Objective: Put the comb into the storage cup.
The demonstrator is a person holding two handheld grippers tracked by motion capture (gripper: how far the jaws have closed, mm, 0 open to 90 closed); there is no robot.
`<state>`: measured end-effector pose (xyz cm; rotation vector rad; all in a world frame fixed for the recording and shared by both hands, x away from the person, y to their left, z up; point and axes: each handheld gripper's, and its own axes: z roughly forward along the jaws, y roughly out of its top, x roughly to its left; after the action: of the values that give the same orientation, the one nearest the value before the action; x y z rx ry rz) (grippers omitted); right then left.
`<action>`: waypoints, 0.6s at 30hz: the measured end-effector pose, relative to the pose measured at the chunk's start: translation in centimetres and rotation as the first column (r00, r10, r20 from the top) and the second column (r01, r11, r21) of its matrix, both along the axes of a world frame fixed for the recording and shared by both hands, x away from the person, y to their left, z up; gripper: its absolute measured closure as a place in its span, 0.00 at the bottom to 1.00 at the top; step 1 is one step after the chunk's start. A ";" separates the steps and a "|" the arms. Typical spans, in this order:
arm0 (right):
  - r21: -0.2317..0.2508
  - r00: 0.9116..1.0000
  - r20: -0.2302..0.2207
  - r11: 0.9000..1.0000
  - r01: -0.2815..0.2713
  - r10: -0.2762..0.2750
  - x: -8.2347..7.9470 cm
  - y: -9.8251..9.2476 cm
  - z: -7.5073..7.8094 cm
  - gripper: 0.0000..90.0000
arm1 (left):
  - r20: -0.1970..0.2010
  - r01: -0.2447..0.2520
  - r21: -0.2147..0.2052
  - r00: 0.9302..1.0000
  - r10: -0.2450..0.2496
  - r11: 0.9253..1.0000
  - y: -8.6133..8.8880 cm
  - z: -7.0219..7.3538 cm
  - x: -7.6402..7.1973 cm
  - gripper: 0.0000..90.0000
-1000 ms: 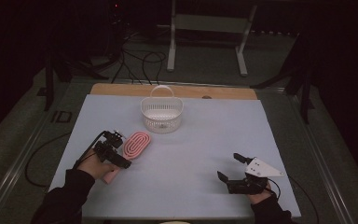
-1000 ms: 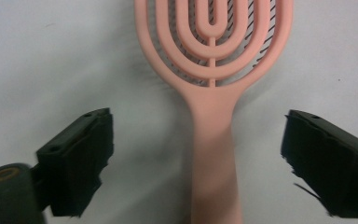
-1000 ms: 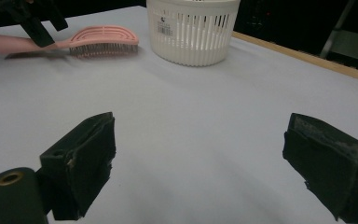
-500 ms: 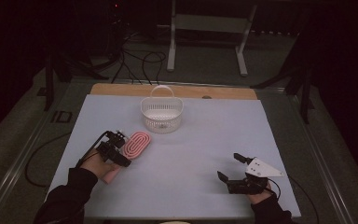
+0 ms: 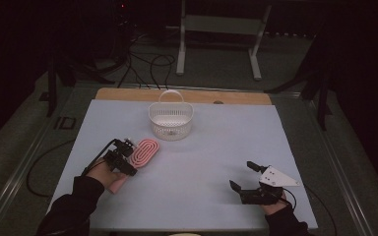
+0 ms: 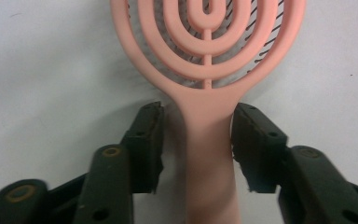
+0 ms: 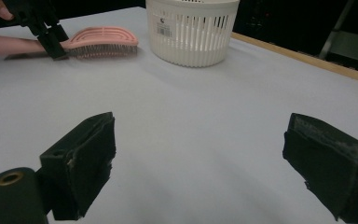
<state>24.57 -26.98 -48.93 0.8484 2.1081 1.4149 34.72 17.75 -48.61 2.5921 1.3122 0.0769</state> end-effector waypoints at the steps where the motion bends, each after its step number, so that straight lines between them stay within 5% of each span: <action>1: 0.000 1.000 0.001 1.000 0.000 0.000 0.0 0.0 0.0 0.10 | -0.001 0.002 0.002 1.000 -0.002 1.000 0.0 0.0 0.0 0.63; 18: 0.004 1.000 0.002 1.000 0.000 0.000 0.0 0.0 0.0 0.10 | 0.024 0.002 0.028 1.000 -0.003 1.000 -0.7 -0.3 -0.3 0.76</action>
<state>24.60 -27.00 -48.92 0.8484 2.1049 1.4197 34.45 17.09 -48.91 2.6073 1.3090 0.1261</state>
